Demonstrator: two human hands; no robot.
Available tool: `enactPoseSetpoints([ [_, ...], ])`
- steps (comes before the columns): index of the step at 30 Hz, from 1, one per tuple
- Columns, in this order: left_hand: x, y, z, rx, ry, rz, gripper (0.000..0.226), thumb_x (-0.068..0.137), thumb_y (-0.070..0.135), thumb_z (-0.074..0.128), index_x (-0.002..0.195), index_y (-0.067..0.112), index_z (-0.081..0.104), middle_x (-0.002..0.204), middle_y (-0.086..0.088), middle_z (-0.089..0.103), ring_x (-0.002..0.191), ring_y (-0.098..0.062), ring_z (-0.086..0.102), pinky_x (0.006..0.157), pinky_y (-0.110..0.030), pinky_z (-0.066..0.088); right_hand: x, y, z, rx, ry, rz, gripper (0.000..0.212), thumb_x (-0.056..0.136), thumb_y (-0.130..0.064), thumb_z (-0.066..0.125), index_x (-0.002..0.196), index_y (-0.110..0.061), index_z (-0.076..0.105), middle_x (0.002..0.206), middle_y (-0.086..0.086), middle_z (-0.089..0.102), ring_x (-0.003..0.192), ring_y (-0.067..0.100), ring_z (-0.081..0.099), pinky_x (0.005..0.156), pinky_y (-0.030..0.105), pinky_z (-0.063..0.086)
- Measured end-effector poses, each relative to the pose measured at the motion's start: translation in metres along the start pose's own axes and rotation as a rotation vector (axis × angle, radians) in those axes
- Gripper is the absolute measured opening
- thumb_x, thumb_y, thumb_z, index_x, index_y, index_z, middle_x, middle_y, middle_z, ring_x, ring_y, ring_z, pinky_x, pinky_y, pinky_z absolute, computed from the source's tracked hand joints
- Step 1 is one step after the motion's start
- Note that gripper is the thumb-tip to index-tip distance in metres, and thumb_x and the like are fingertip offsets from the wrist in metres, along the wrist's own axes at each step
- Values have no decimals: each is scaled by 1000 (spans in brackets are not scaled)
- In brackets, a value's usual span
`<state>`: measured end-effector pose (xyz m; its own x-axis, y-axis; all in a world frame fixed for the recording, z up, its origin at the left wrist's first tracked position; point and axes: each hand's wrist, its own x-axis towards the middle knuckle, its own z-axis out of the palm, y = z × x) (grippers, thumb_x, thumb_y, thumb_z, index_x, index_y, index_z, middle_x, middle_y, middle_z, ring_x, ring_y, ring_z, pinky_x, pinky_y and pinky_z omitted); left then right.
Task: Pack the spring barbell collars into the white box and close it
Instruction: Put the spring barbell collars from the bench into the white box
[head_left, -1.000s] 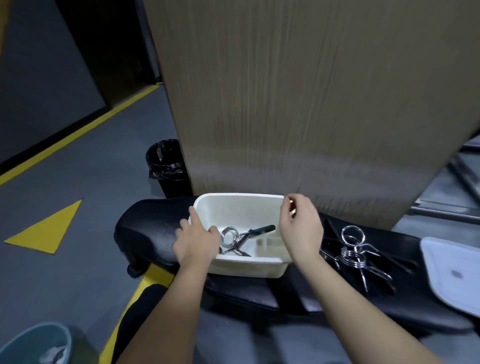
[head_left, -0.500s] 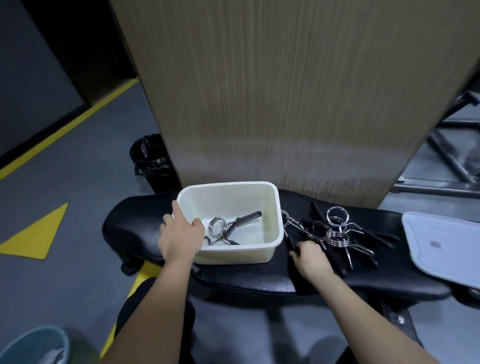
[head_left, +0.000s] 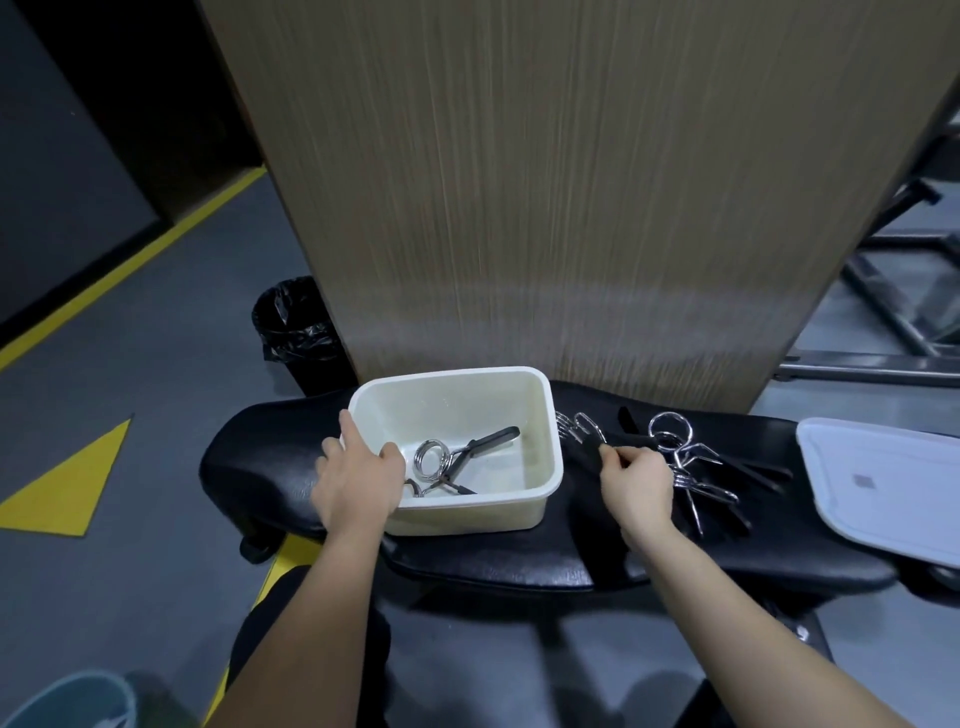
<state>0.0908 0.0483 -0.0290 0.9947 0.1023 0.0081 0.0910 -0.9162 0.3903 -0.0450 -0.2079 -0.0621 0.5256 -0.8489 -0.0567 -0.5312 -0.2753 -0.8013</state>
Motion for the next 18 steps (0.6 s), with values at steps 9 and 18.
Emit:
enactPoseSetpoints([
  [9, -1, -1, 1, 2, 12, 5, 73, 90, 41, 39, 156, 24, 13, 136, -14, 46, 118, -33, 48, 84, -45, 43, -6, -45, -29, 958, -170, 207, 15, 91, -18, 70, 93, -3, 75, 70, 1, 63, 52, 10, 53, 59, 21, 52],
  [18, -2, -3, -1, 2, 19, 3, 74, 91, 41, 38, 157, 24, 11, 137, -12, 47, 117, -30, 48, 80, -42, 42, -24, -78, -24, 169, -153, -604, 8, 88, -24, 73, 94, -25, 77, 73, -4, 57, 71, 13, 60, 69, 30, 47],
])
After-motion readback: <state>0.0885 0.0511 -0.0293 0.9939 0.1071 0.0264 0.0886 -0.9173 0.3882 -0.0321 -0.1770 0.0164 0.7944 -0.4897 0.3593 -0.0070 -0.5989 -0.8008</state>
